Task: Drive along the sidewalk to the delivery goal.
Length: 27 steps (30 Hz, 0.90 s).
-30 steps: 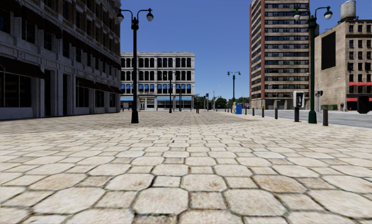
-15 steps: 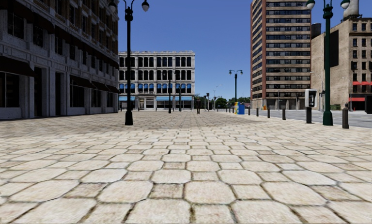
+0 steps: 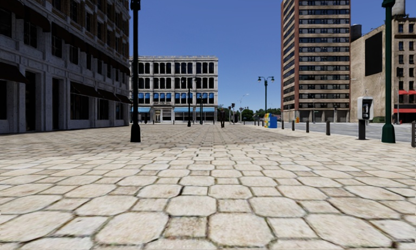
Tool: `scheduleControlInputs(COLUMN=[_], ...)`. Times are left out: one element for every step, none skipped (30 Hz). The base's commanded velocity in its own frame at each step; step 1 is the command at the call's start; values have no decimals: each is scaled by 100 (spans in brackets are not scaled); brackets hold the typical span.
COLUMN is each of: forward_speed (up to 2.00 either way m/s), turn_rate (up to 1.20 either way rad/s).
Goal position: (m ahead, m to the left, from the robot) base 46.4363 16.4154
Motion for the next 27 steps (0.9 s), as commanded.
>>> scheduleControlInputs(forward_speed=[200, 200, 200, 200, 200, 200, 200, 200, 200, 200, 200, 200, 200, 200, 200, 200, 200, 200, 200, 200, 200, 200, 200, 200, 200, 200, 200], turn_rate=[0, 0, 0, 0, 0, 0, -8, -8, -24, -38, -38, -42, -43, -30, -7, -7, 0, 0, 0, 0, 0, 0, 0, -21, -41, -51, -51])
